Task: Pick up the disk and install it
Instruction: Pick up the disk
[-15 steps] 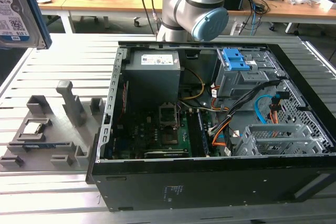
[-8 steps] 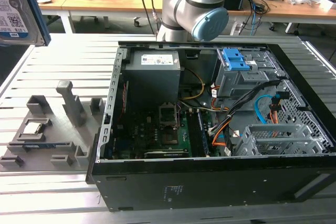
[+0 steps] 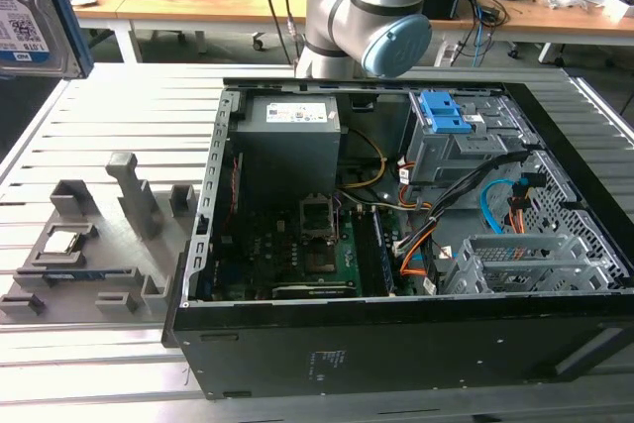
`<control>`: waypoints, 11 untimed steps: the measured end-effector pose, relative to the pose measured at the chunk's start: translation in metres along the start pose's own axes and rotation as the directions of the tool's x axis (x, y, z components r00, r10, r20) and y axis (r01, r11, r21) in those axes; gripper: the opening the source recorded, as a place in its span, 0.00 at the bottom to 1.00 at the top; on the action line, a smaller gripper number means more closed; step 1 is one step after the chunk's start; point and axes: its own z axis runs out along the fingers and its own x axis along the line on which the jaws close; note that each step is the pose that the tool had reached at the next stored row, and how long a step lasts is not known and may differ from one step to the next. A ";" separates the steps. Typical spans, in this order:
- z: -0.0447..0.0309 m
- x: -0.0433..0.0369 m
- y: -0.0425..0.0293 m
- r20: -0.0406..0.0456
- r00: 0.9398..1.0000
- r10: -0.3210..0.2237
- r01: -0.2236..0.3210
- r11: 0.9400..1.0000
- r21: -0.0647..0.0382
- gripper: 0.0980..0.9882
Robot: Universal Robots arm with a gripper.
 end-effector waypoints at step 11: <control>-0.0139 0.0000 -0.0011 0.000 1.000 0.000 0.000 1.000 -0.002 0.30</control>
